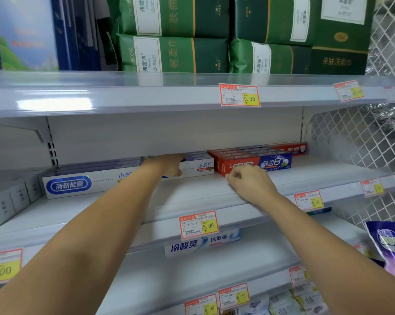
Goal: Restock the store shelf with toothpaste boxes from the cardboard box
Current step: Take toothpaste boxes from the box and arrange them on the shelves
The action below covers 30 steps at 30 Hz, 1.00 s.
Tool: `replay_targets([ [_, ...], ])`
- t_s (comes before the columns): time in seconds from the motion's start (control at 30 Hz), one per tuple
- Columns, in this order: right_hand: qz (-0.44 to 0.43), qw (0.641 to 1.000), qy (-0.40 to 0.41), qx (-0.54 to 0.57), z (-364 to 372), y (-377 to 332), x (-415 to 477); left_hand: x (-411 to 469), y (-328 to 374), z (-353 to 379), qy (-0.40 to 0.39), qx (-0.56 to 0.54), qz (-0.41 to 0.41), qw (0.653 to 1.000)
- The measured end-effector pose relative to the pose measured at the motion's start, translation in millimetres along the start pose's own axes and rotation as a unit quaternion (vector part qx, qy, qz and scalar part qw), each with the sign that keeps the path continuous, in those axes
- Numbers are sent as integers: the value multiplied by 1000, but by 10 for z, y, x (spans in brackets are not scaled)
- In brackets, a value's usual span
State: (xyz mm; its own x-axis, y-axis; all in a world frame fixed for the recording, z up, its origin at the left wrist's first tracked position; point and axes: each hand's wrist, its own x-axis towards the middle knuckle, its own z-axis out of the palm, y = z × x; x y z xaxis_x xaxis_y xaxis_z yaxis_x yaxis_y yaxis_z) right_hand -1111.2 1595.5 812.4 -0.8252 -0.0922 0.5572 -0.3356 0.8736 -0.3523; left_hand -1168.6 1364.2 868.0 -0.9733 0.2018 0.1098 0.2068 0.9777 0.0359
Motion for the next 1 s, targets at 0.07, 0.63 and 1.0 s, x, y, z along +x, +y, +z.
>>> replay_targets([
  [0.07,3,998,33,59,-32,-27,-40,-168,166,-87,18,4,-6,1000],
  [0.63,51,971,-176,152,1128,879,-2919,-2555,916,3055,32,-342,135,929],
  [1.0,260,848,-447,118,2935,1538,-5376,-3402,788,5878,-302,-311,-194,880],
])
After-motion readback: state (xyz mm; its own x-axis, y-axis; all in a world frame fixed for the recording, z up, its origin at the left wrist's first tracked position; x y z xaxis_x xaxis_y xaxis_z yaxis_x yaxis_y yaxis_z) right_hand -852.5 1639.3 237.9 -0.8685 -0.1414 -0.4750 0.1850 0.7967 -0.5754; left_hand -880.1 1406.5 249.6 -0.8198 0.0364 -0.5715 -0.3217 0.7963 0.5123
